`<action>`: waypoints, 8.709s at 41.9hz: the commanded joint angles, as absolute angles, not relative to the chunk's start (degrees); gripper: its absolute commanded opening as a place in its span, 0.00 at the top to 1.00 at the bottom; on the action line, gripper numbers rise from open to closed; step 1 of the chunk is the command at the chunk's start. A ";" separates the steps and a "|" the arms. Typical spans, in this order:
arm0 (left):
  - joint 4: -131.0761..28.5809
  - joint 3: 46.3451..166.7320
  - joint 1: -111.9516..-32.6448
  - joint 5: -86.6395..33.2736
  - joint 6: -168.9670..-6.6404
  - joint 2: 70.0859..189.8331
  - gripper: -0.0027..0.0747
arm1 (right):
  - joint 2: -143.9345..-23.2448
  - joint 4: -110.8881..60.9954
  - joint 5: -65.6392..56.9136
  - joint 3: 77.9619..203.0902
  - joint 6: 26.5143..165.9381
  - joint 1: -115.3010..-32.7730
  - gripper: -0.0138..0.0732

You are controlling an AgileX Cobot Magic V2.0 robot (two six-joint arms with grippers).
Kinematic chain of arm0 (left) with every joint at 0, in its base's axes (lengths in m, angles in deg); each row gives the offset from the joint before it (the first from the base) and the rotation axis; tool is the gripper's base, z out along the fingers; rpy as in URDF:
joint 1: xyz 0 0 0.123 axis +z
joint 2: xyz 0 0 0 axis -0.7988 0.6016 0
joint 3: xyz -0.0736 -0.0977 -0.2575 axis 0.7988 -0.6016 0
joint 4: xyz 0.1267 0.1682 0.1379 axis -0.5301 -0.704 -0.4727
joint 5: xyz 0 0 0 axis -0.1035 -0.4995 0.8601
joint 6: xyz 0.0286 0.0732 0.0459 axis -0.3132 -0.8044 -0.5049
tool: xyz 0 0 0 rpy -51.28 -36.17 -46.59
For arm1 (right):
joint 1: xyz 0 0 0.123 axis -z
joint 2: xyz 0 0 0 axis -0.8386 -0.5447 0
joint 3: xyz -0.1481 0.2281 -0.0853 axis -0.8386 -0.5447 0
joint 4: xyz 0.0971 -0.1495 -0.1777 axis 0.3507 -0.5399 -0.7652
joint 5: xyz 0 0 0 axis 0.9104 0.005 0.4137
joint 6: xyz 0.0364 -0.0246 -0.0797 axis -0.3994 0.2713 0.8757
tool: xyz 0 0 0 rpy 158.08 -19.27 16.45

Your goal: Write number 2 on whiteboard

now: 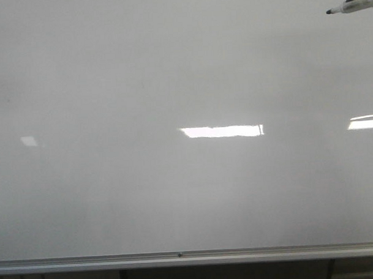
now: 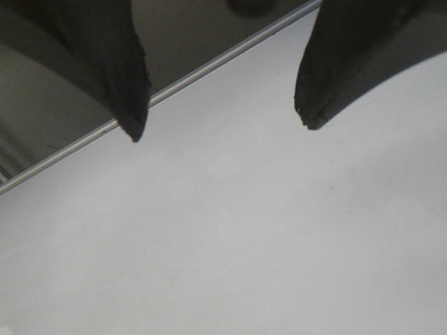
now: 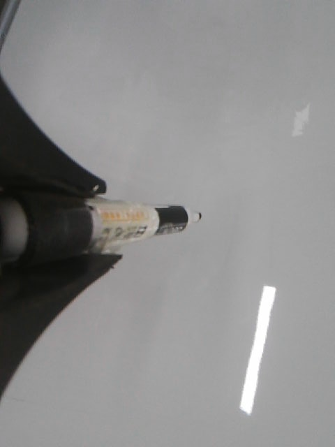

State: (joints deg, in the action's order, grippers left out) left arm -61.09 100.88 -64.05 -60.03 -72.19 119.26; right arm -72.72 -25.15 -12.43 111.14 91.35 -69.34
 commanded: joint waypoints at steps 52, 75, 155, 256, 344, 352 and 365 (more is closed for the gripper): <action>-59.41 102.34 -64.07 -54.29 -71.60 118.91 0.39 | -101.60 -30.23 -28.67 122.95 92.18 -70.14 0.78; -59.41 102.34 -64.07 -54.15 -71.60 119.31 0.39 | -104.30 -30.17 -20.03 122.95 92.18 -69.89 0.78; -55.35 123.07 -109.49 -61.52 -91.31 151.88 0.87 | -86.98 -11.30 53.04 143.49 121.77 -84.49 0.54; -85.95 99.39 -59.87 -4.85 -33.40 160.28 0.49 | -79.33 -31.00 49.34 143.44 97.30 -67.38 0.33; -75.66 103.29 -63.27 -62.78 -51.77 108.82 0.99 | -53.63 -40.64 42.67 128.22 73.16 -67.38 0.92; -75.53 103.29 -63.27 -62.78 -51.77 108.82 0.99 | -53.63 -40.64 41.75 128.22 73.16 -67.38 0.92; -75.53 103.29 -63.27 -62.78 -51.77 108.82 0.99 | -53.63 -40.64 41.75 128.22 73.16 -67.38 0.92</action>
